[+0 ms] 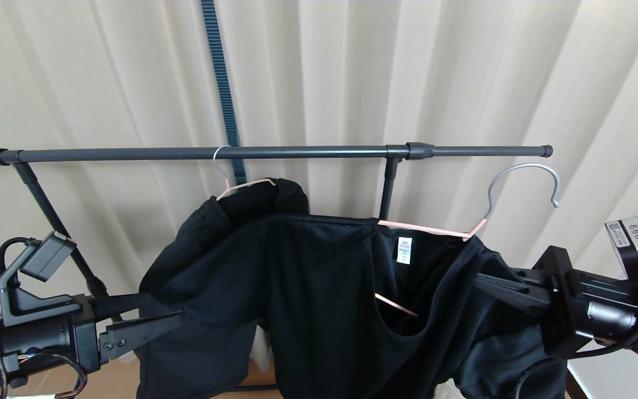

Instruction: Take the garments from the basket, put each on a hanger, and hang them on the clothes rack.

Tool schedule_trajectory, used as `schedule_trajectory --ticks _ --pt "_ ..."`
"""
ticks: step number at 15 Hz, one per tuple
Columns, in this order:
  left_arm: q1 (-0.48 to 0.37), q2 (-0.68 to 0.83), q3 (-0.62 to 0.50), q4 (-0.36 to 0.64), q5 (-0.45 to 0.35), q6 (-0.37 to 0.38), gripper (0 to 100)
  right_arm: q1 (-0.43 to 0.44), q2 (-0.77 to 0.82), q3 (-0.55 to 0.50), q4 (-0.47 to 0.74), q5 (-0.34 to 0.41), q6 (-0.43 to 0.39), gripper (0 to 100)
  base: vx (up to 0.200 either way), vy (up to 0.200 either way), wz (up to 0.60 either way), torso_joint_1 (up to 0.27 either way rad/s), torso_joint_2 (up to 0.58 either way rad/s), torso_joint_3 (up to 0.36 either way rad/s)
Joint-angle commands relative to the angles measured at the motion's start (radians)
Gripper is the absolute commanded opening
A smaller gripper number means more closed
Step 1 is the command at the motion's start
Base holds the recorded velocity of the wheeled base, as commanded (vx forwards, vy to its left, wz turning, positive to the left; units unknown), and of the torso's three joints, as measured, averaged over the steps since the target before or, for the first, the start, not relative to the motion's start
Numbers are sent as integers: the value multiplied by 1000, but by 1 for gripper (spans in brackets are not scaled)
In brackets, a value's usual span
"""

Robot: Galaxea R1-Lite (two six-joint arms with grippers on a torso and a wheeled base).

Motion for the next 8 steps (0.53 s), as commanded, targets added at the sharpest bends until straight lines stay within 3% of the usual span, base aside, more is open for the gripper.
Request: schedule_trajectory --ticks 1,5,8 --pt "1 4 5 3 0 0 100 -2 -3 -2 -1 0 -1 0 0 0 0 0 0 0" --pt "-22 15 -15 69 11 11 100 -3 -19 0 -1 0 1 0 0 0 0 0 0 0" --pt "-52 11 -43 81 77 15 100 1 -10 7 0 0 -1 0 0 0 0 0 0 0"
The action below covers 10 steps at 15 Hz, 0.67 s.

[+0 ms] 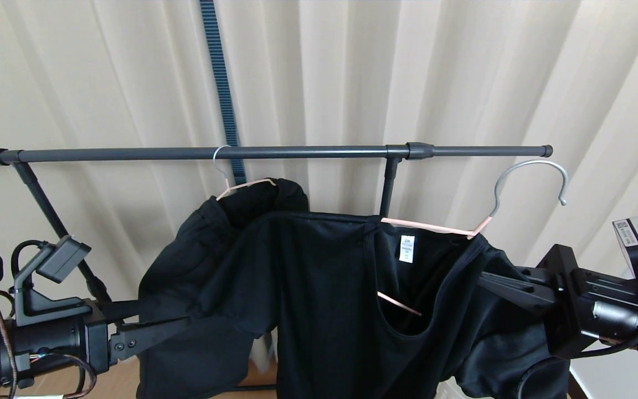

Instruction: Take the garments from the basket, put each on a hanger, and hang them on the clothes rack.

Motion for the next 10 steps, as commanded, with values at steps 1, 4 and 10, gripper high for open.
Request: schedule_trajectory --ticks 1,4,10 --pt "-18 -16 -28 0 4 1 100 8 9 7 0 0 -1 0 0 0 0 0 0 0" --pt "-36 -102 -94 1 1 -7 100 39 27 21 0 0 -6 0 0 0 0 0 0 0" --pt "-228 -84 -375 187 4 -7 100 114 61 50 0 -3 -9 0 0 0 0 0 0 0"
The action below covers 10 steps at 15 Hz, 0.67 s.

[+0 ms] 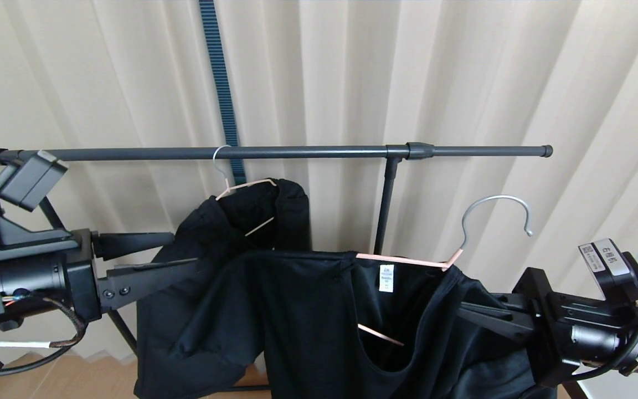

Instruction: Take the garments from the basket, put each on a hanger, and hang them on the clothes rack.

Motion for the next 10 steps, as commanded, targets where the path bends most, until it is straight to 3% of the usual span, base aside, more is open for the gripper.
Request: schedule_trajectory --ticks 1,3,6,10 --pt "-113 40 -150 73 2 3 100 36 23 11 -1 -1 -2 0 0 0 0 0 0 0" --pt "-182 85 -233 133 5 6 100 60 44 21 -1 1 -38 0 0 0 0 0 0 0" --pt "-260 126 -256 159 39 32 100 71 47 25 -2 2 -50 0 0 0 0 0 0 0" --pt "-334 157 -233 163 76 169 100 80 39 28 -2 2 -52 0 0 0 0 0 0 0"
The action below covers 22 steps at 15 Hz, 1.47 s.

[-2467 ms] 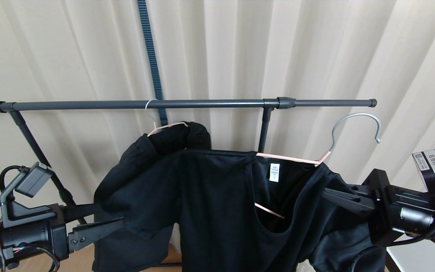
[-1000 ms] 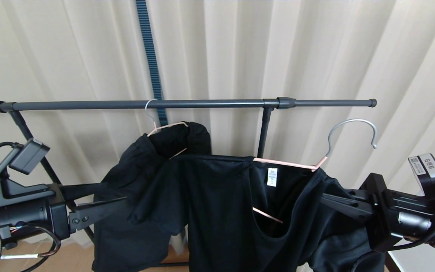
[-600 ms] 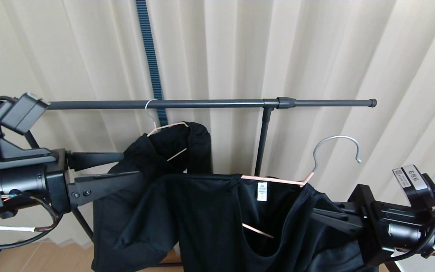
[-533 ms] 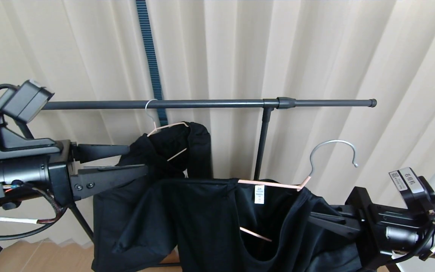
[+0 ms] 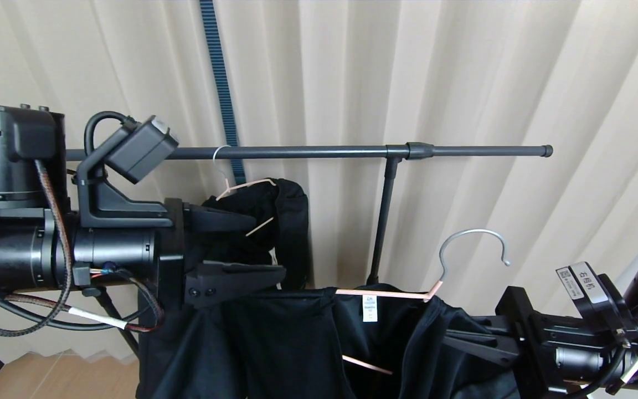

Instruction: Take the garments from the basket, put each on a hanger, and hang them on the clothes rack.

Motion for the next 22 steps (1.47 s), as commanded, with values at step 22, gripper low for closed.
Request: schedule_trajectory --ticks 22 --pt "-163 110 88 -4 24 287 100 42 -45 10 -1 0 0 0 0 0 0 0 0 0"
